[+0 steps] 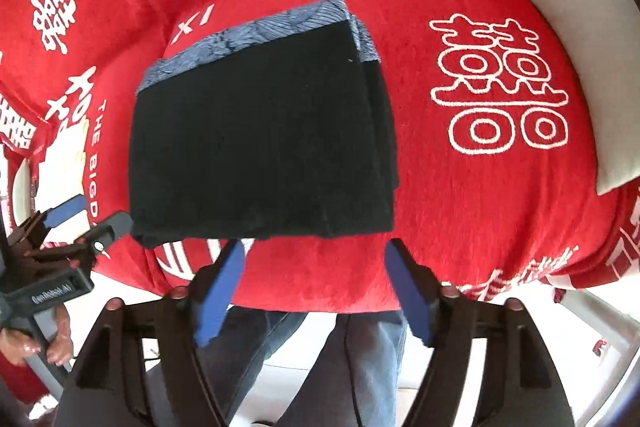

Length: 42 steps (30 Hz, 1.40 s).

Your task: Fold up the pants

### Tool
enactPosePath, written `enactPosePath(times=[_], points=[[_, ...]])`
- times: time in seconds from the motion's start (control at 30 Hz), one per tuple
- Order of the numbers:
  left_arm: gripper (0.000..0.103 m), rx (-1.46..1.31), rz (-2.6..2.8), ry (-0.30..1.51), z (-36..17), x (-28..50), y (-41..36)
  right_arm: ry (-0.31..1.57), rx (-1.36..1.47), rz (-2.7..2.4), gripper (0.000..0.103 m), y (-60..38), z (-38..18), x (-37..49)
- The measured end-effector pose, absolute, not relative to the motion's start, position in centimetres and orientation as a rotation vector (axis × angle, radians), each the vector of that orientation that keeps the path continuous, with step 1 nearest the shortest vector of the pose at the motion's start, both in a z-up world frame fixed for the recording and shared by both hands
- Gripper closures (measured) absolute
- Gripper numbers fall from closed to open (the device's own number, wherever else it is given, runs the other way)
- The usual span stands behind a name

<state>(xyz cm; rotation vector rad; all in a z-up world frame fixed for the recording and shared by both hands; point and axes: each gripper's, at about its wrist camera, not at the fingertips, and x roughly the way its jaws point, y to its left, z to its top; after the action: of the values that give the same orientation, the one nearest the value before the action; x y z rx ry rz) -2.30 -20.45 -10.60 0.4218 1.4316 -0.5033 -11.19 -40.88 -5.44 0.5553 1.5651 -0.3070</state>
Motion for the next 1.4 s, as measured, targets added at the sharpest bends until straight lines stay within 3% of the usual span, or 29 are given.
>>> enactPosePath(times=[0.17, 0.3, 1.4], points=[[0.000, 0.430, -0.495, 1.426, -8.7, -3.0, -20.3, 1.540, 0.507, -0.340, 0.015, -39.4, -3.1, -10.4], [0.000, 0.416, -0.475, 1.411, -7.8, -3.2, -20.1, 1.525, 0.456, -0.375, 0.000, -39.0, -2.0, -9.9], [0.000, 0.445, -0.445, 1.419, -6.8, -3.7, -20.2, 1.576, 0.458, -0.352, 0.000, -37.6, -1.7, -8.0]])
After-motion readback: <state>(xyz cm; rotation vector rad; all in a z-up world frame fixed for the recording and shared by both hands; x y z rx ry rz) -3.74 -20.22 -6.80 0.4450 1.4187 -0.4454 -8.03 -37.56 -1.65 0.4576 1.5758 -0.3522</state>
